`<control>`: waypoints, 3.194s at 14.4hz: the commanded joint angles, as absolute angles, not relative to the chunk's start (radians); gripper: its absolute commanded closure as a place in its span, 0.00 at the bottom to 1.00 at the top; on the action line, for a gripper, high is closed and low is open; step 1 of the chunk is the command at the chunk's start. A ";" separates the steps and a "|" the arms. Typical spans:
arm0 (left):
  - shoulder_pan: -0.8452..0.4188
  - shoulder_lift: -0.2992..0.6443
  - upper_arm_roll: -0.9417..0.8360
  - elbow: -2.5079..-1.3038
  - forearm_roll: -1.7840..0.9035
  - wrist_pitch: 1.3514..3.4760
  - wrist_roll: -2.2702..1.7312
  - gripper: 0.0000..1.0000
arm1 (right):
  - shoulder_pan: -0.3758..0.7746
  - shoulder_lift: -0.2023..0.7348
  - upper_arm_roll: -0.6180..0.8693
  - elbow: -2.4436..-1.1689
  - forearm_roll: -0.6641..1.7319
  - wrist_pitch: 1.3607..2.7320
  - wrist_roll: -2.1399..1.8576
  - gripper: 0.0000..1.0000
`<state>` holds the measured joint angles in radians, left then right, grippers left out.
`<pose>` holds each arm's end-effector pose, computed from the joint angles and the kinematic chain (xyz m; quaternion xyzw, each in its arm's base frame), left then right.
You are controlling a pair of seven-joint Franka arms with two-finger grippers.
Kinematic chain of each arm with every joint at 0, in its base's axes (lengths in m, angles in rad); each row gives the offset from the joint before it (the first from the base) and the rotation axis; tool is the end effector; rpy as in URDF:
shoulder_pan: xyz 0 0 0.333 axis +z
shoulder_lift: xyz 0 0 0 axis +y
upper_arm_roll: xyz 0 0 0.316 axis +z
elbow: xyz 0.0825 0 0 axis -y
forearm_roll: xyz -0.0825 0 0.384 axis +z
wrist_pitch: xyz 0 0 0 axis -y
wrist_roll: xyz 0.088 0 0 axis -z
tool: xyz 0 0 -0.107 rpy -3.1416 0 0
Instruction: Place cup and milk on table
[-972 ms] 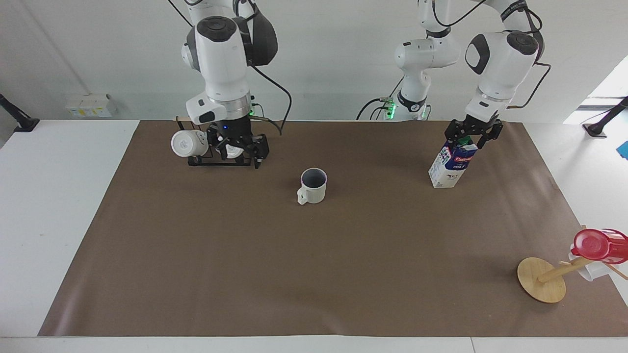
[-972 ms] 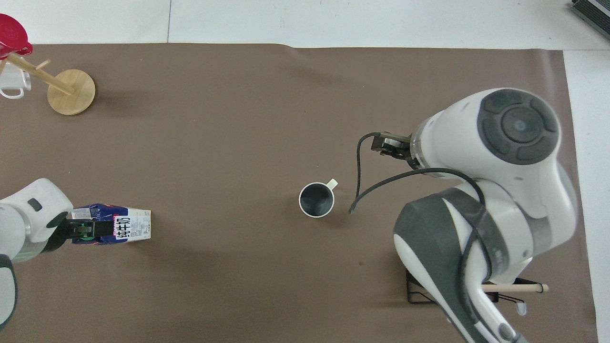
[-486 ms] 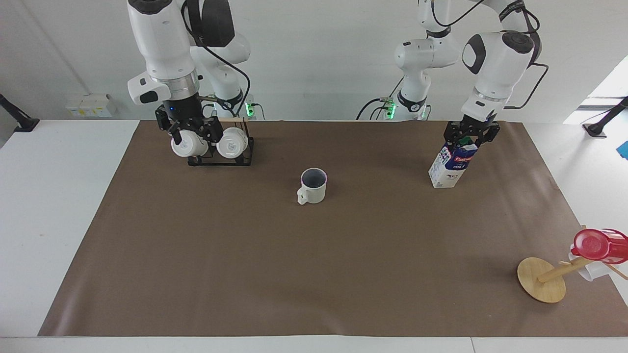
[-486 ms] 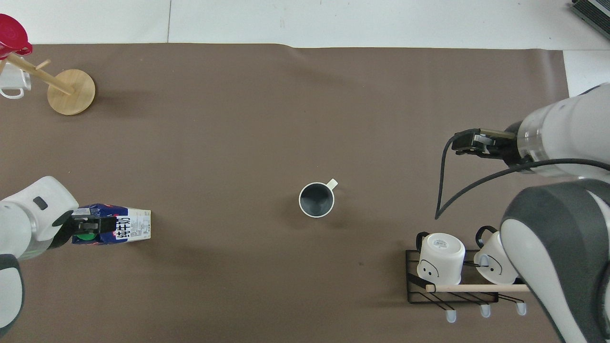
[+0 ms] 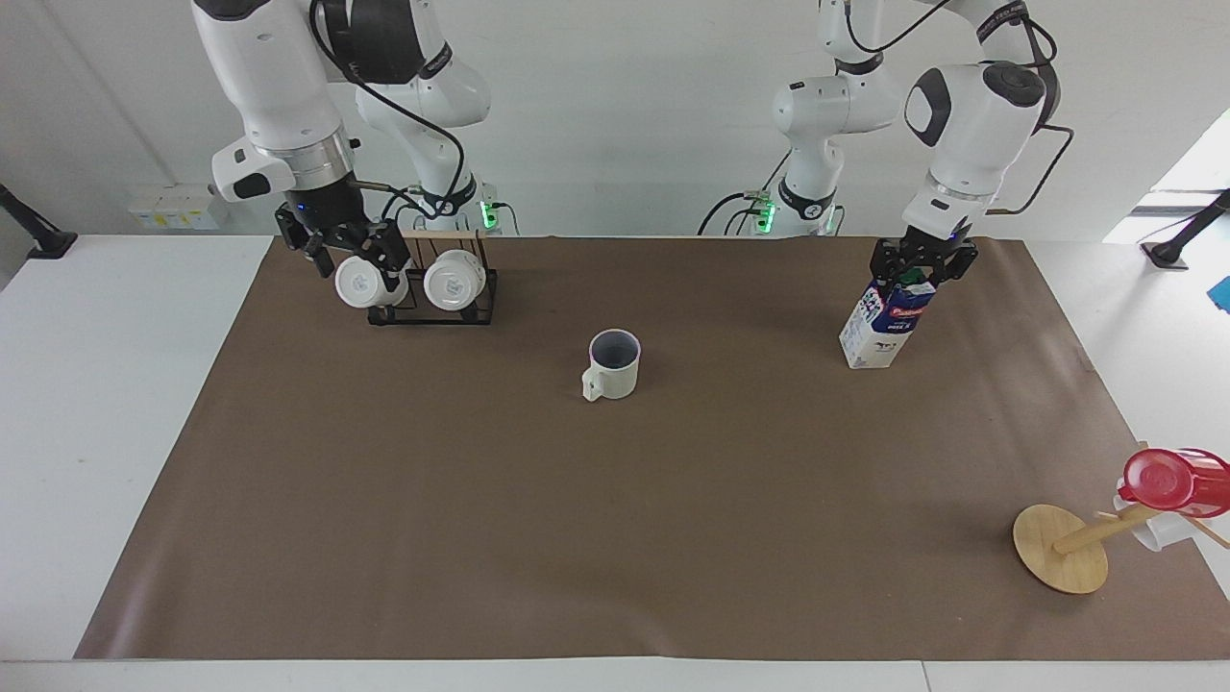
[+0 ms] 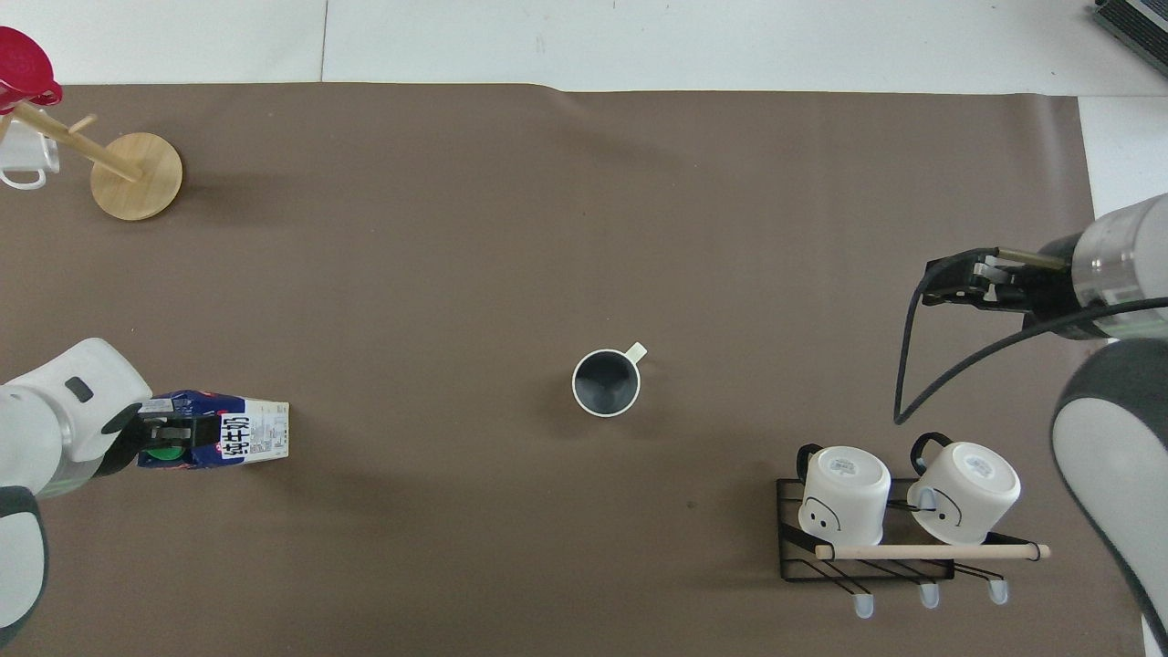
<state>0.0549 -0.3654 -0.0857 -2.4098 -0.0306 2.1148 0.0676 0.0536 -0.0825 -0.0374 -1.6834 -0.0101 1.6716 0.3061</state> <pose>0.4387 -0.0162 0.4547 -0.9986 0.0394 -0.0346 0.0027 0.5378 0.0069 0.6251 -0.9889 0.1440 -0.0354 0.0022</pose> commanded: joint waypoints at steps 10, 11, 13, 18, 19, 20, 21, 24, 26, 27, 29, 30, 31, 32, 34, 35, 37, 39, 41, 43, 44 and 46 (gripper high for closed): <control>0.035 -0.327 -0.081 -2.291 -0.017 2.021 0.037 0.52 | 0.052 -0.117 -0.101 -1.580 0.011 1.494 0.091 0.00; 0.029 -0.316 -0.084 -2.263 -0.017 1.987 0.006 0.52 | 0.057 -0.117 -0.101 -1.577 0.011 1.499 0.097 0.00; -0.011 -0.310 -0.084 -2.235 -0.017 1.967 -0.037 0.52 | 0.060 -0.117 -0.100 -1.578 0.009 1.503 0.097 0.00; -0.103 -0.307 -0.086 -2.200 -0.017 1.942 -0.158 0.51 | 0.058 -0.114 -0.100 -1.605 -0.018 1.523 0.083 0.00; -0.126 -0.307 -0.086 -2.191 -0.017 1.939 -0.182 0.51 | 0.055 -0.114 -0.100 -1.606 -0.017 1.523 0.084 0.00; -0.147 -0.302 -0.086 -2.186 -0.017 1.939 -0.208 0.51 | 0.049 -0.110 -0.100 -1.603 -0.015 1.522 0.084 0.00; -0.169 -0.292 -0.087 -2.172 -0.017 1.937 -0.239 0.51 | 0.049 -0.103 -0.100 -1.594 -0.020 1.520 0.084 0.00; -0.254 -0.249 -0.090 -2.110 -0.017 1.927 -0.354 0.51 | 0.041 -0.066 -0.100 -1.531 -0.018 1.473 0.083 0.00; -0.299 -0.216 -0.094 -2.065 -0.017 1.930 -0.418 0.51 | 0.044 -0.069 -0.101 -1.542 -0.015 1.491 0.084 0.00; -0.328 -0.201 -0.094 -2.050 -0.017 1.933 -0.452 0.51 | 0.044 -0.069 -0.106 -1.543 -0.012 1.491 0.084 0.00; -0.389 -0.178 -0.094 -2.048 -0.015 1.953 -0.532 0.51 | 0.038 -0.060 -0.107 -1.532 -0.006 1.462 0.084 0.00; -0.418 -0.161 -0.094 -2.046 -0.014 1.968 -0.567 0.51 | 0.037 -0.042 -0.110 -1.519 -0.009 1.448 0.084 0.00; -0.442 -0.146 -0.094 -2.046 -0.014 1.994 -0.596 0.51 | 0.035 -0.038 -0.109 -1.513 -0.005 1.460 0.087 0.00; -0.452 -0.131 -0.094 -2.046 -0.008 2.014 -0.618 0.50 | 0.035 -0.040 -0.110 -1.517 0.001 1.476 0.094 0.00; -0.463 -0.111 -0.094 -2.046 -0.008 2.048 -0.630 0.50 | 0.041 -0.055 -0.107 -1.537 0.002 1.482 0.119 0.00; -0.465 -0.100 -0.094 -2.046 -0.008 2.066 -0.632 0.50 | 0.041 -0.055 -0.107 -1.539 0.008 1.482 0.139 0.00; -0.468 -0.078 -0.094 -2.036 -0.006 2.083 -0.647 0.50 | 0.040 -0.057 -0.109 -1.540 0.035 1.485 0.153 0.00; -0.501 -0.045 -0.094 -2.014 0.033 2.085 -0.698 0.50 | 0.040 -0.057 -0.109 -1.540 0.034 1.485 0.144 0.00; -0.535 -0.008 -0.095 -2.000 0.078 2.100 -0.771 0.50 | 0.041 -0.057 -0.107 -1.539 0.034 1.485 0.155 0.00; -0.540 -0.003 -0.095 -1.999 0.078 2.121 -0.790 0.50 | 0.041 -0.060 -0.109 -1.537 0.032 1.474 0.149 0.00; -0.540 0.000 -0.095 -1.999 0.078 2.123 -0.790 0.50 | 0.040 -0.066 -0.109 -1.537 0.032 1.474 0.147 0.00; -0.541 0.000 -0.095 -1.999 0.078 2.123 -0.792 0.50 | 0.041 -0.069 -0.106 -1.536 0.034 1.474 0.147 0.00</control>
<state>-0.5249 -0.0099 -0.1097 -2.0195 0.0528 2.1212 -0.7696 0.0522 -0.0602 -0.1137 -1.5433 0.0141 1.4819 0.1372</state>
